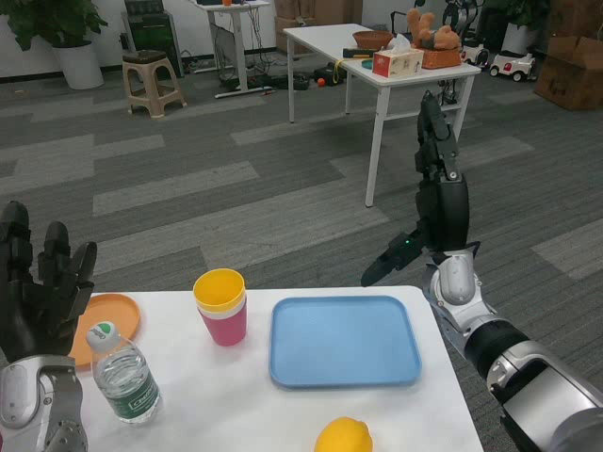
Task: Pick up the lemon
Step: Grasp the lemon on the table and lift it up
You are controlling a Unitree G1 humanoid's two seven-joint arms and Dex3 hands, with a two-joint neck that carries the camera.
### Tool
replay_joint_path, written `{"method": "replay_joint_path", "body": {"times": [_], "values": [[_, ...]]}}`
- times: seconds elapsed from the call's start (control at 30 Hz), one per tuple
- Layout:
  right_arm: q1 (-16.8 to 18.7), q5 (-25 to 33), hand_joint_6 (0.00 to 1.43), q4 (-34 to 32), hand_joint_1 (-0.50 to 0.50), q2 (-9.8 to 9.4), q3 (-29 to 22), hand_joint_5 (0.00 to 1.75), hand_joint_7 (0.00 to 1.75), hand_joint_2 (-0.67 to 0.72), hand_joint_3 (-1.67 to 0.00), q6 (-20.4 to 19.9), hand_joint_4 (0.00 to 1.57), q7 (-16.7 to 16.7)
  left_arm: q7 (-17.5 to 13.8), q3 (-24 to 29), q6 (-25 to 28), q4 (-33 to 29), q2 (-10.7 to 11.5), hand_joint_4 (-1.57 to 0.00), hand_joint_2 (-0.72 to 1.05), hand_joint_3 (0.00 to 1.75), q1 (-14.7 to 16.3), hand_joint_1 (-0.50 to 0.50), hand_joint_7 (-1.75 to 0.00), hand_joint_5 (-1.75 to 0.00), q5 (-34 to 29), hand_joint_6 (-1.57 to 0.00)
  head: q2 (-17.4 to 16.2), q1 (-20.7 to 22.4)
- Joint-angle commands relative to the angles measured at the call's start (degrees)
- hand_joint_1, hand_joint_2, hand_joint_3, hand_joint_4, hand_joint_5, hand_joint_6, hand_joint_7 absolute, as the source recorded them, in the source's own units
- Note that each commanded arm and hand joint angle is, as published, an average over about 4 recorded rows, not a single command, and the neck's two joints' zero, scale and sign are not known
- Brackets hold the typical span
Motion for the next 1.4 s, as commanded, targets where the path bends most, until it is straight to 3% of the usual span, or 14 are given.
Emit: {"method": "replay_joint_path", "body": {"times": [0.03, 0.2, 0.5, 0.7, 0.83, 1.0, 1.2, 1.4], "values": [[0.3, 0.6, 0.0, 0.2, -0.17, 0.17, 0.2, 0.0, 0.0, 0.47, 0.0, -0.1, 0.0, 0.0, 0.4, 0.1, -0.3, -0.4, 0.0, 0.0, 1.05, 0.09, 0.5, -0.46, -0.14, -0.21, 0.1, 0.0, -1.4, -0.4], [0.7, 1.3, 0.0, 1.0, -0.17, -0.36, 0.9, 0.0, 0.0, 0.47, 0.0, 0.0, 0.0, 0.5, 0.3, -0.1, 0.0, -0.2, 0.6, 0.0, 1.05, 0.09, 0.6, -0.46, -0.14, -0.21, 0.4, 0.0, -7.7, -1.4], [3.7, 5.0, 0.0, 2.7, -0.17, -3.35, 3.7, 0.0, 0.0, 0.44, 0.0, 0.6, 0.0, 4.1, -0.2, -1.6, 3.0, 0.1, 5.9, 0.0, 1.05, 0.09, 0.5, -0.46, -0.14, -0.21, 1.6, 0.0, -11.4, -0.2], [7.2, 7.8, 0.0, 3.0, -0.17, -6.43, 6.4, 0.0, 0.0, 0.47, 0.0, 0.7, 0.0, 6.7, -1.3, -3.8, 5.7, 0.1, 7.8, 0.0, 1.05, 0.09, 0.5, -0.46, -0.14, -0.21, 1.8, 0.0, -12.7, 1.4], [10.4, 8.3, 0.0, 3.0, -0.17, -8.23, 8.5, 0.0, 0.0, 0.47, 0.0, 0.7, 0.0, 8.1, -2.2, -5.1, 7.0, 0.2, 8.4, 0.0, 1.05, 0.09, 0.5, -0.46, -0.14, -0.21, 1.6, 0.0, -16.6, 2.1], [14.0, 8.5, 0.0, 3.2, -0.17, -10.62, 14.8, 0.0, 0.0, 0.44, 0.0, 0.8, 0.0, 8.9, -2.8, -6.2, 8.5, 1.4, 8.7, 0.0, 1.05, 0.09, 0.5, -0.46, -0.14, -0.21, 1.3, 0.0, -24.6, 2.4], [16.6, 9.1, 0.0, 4.3, -0.17, -11.72, 21.7, 0.0, 0.0, 0.41, 0.0, 0.9, 0.0, 9.5, -3.0, -7.8, 9.5, 4.2, 8.8, 0.0, 1.05, 0.09, 0.1, -0.46, -0.14, -0.21, 1.3, 0.0, -30.0, 0.6], [17.2, 9.2, 0.0, 5.6, -0.17, -12.93, 28.0, 0.0, 0.0, 0.41, 0.0, 1.0, 0.0, 11.7, -3.5, -9.7, 11.9, 6.2, 9.0, 0.0, 1.05, 0.09, -1.0, -0.46, -0.14, -0.21, 0.9, 0.0, -32.1, 1.2]]}}
